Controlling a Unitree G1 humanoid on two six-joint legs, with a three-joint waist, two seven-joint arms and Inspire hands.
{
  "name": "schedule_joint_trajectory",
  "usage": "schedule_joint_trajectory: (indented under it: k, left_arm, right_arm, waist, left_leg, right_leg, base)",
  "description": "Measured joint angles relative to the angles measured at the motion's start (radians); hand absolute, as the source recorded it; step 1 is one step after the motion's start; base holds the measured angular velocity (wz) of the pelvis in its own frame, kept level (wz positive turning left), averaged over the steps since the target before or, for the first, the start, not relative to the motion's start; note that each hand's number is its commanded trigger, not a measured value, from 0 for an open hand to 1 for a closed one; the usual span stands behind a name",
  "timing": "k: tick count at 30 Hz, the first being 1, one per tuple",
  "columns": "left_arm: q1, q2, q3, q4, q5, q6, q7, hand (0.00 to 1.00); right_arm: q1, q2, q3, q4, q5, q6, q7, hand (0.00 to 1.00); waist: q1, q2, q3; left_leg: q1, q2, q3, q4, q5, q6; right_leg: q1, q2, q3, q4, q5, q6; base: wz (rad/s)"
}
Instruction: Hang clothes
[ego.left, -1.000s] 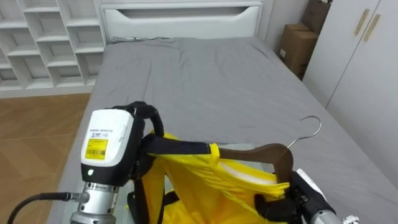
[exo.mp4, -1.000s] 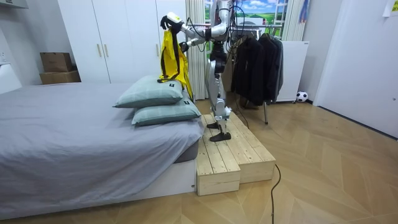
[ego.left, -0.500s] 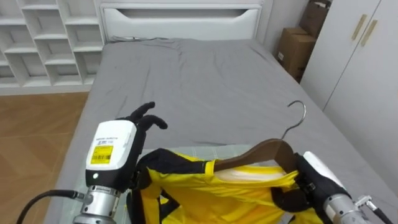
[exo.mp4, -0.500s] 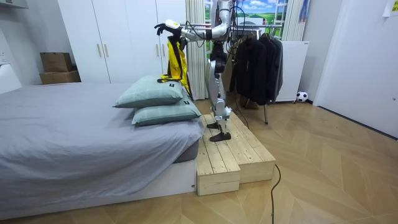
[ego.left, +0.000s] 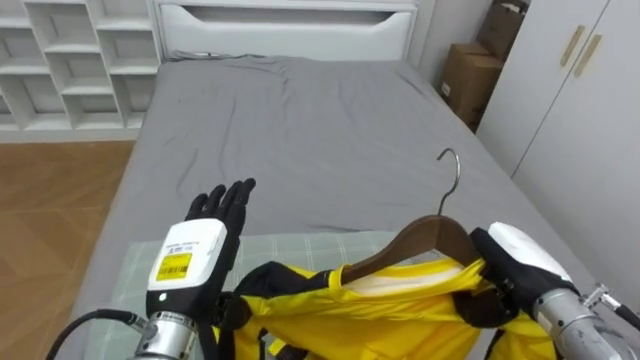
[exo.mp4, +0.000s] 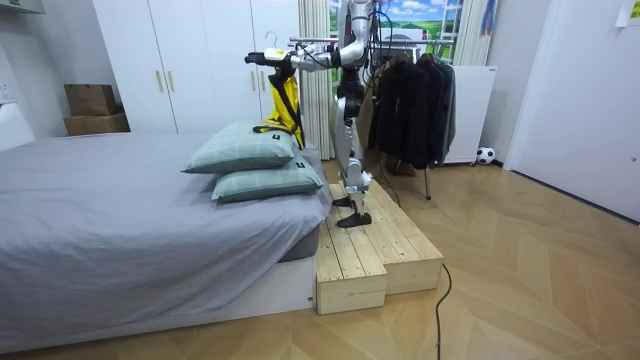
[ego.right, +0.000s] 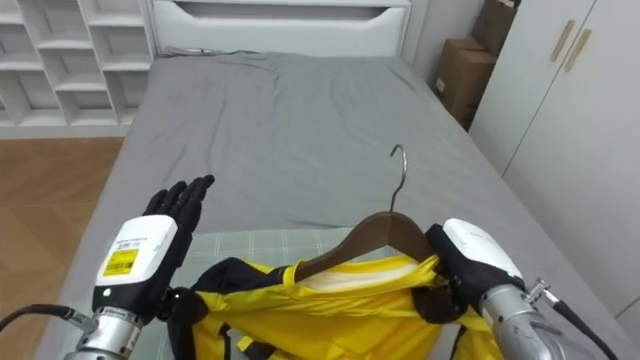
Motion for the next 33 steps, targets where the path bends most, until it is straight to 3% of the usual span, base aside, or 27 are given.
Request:
schedule_joint_trajectory:
  k: [7,13,19,24,33]
  left_arm:
    - [0.021,-0.002,0.008,0.048,-0.033,-0.006,0.002,0.00]
    - [0.022,-0.038,0.067,0.090,-0.069,-0.004,-0.007,0.00]
    - [0.022,-0.080,0.085,0.133,-0.097,0.024,-0.034,0.00]
    - [0.036,-0.117,0.124,0.141,-0.097,0.037,-0.038,0.00]
    - [0.040,-0.120,0.124,0.182,-0.099,0.037,-0.034,0.00]
  right_arm:
    - [-0.028,-0.006,-0.038,-0.004,0.016,-0.004,0.006,1.00]
    - [-0.081,-0.028,-0.045,-0.004,0.016,0.001,0.041,1.00]
    - [-0.104,-0.029,-0.045,0.021,0.040,0.014,0.086,1.00]
    - [-0.191,-0.029,-0.047,0.113,0.055,0.037,0.124,1.00]
    - [-0.205,-0.029,-0.047,0.118,0.121,0.044,0.130,1.00]
  waist:
    - [0.002,-0.006,0.0040]
    - [0.005,-0.006,0.0038]
    - [0.027,-0.006,0.0037]
    - [0.029,-0.006,0.0036]
    - [0.051,-0.005,0.0032]
  left_leg:
    - [0.009,0.001,0.004,-0.005,0.000,0.000]
    - [0.004,0.002,0.003,-0.002,0.000,0.000]
    - [0.005,0.002,0.001,-0.001,0.000,0.000]
    - [0.005,0.002,0.001,-0.002,0.000,0.000]
    - [-0.010,0.001,-0.006,-0.002,0.000,0.000]
  right_leg:
    - [0.002,0.002,0.010,0.000,0.000,0.000]
    - [-0.003,0.003,0.011,0.001,0.002,-0.001]
    - [-0.002,0.003,0.011,0.000,0.002,0.000]
    - [-0.002,0.003,0.010,0.001,0.002,0.000]
    - [-0.011,0.001,-0.005,0.000,0.002,0.000]
  base:
    - [-0.04]
    - [0.00]
    - [0.00]
    - [0.00]
    - [0.02]
